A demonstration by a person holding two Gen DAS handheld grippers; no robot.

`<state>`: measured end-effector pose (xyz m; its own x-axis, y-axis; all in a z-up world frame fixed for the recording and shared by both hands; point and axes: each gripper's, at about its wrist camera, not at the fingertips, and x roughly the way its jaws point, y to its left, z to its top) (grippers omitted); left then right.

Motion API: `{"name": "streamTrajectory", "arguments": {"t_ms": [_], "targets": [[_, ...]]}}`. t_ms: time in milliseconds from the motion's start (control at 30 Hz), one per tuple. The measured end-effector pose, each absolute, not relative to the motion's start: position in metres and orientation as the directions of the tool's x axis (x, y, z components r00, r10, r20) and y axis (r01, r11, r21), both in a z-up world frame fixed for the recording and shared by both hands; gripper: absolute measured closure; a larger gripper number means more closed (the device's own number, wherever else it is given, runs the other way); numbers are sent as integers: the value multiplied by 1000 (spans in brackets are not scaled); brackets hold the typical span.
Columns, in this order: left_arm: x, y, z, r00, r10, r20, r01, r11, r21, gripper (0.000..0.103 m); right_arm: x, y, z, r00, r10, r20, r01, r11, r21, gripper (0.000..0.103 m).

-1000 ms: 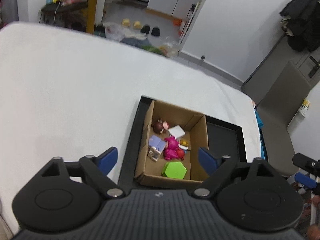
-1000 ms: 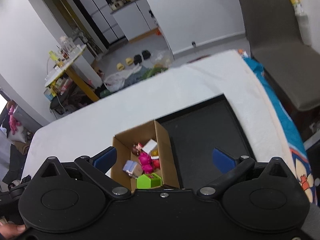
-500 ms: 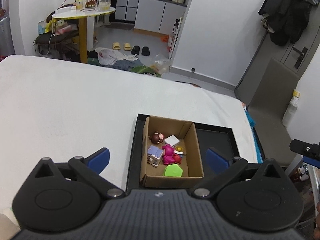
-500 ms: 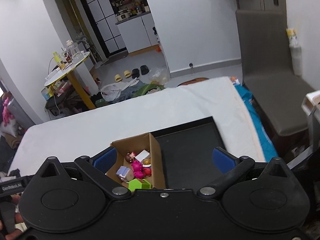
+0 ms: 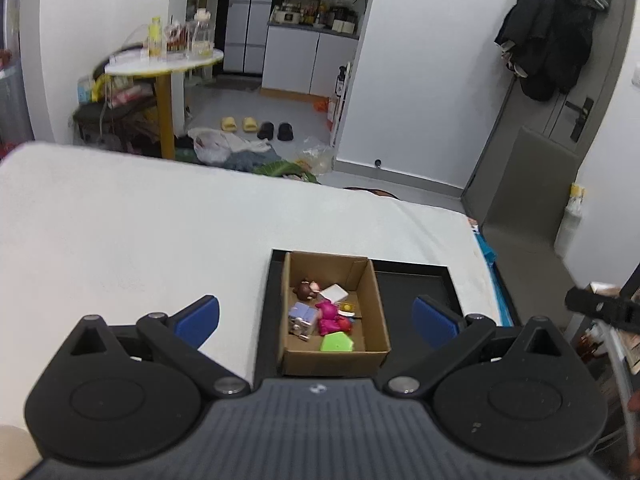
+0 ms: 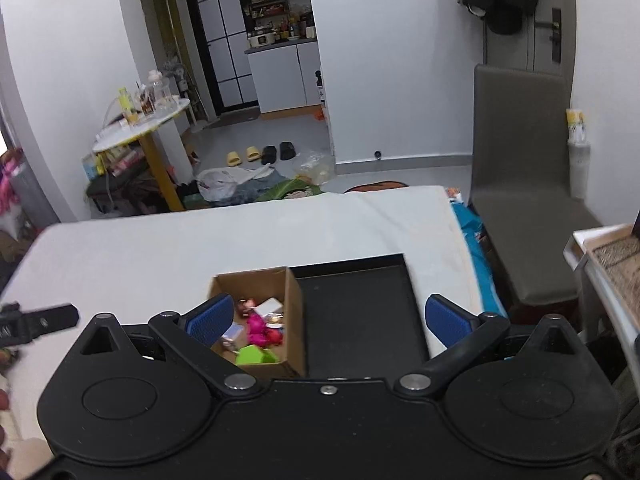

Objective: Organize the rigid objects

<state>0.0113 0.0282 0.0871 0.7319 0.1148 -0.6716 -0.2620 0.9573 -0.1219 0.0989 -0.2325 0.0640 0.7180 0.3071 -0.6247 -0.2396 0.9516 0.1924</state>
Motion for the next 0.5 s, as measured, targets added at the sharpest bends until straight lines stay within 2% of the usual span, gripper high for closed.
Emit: {"name": "streamTrajectory", "arguments": {"t_ms": [67,333,500], "targets": [[5,23,88,732,128,-669,-261,960,-102,1,93,-234,63,717,315,-622,-242,949,202,0],[-29,20,83,740,107,-664,-272,950,-150,1,64,-231,60,730,313,-607,-256,949,182,0],[-33,17,81,727,119,-677,-271,955,-123,1,53,-220,60,719,335,-609,-300,940,164,0]]}}
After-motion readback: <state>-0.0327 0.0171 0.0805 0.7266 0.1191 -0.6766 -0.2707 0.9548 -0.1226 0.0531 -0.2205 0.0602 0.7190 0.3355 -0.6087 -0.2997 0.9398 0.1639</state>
